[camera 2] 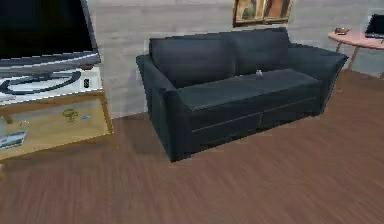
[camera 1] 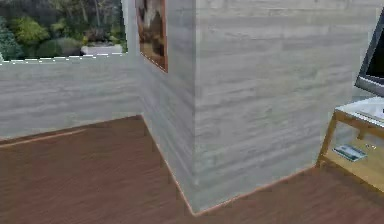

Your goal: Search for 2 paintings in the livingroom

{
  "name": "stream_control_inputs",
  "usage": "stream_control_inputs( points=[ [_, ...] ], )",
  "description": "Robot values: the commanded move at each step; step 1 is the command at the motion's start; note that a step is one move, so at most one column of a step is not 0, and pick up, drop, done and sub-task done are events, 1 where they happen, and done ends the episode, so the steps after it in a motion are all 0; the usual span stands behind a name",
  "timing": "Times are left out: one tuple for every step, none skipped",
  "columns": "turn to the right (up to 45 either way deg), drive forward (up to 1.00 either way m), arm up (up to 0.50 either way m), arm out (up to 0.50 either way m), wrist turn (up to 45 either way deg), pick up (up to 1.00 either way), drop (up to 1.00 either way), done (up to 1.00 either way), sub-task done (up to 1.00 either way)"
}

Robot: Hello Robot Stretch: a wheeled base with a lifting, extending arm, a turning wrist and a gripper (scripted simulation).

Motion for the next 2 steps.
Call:
stream_control_inputs(
  points=[
    [-24.0,0.00,0.00,0.00,0.0,0.00,0.00,0.00,0.00],
    [0.0,0.90,0.00,0.00,0.0,0.00,0.00,0.00,0.00]
  ],
)
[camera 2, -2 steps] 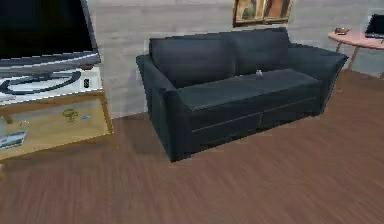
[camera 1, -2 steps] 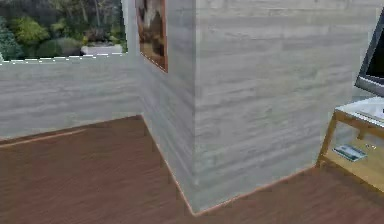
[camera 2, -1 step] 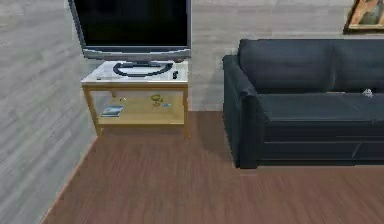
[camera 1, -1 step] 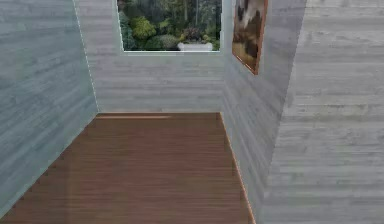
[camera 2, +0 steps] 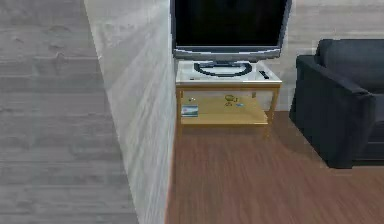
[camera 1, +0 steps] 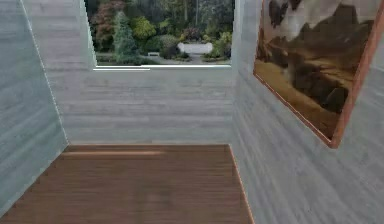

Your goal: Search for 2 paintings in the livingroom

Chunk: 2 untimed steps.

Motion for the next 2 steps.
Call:
stream_control_inputs(
  points=[
    [24.0,0.00,0.00,0.00,0.0,0.00,0.00,0.00,0.00],
    [0.0,0.00,0.00,0.00,0.0,0.00,0.00,1.00,0.00]
  ],
)
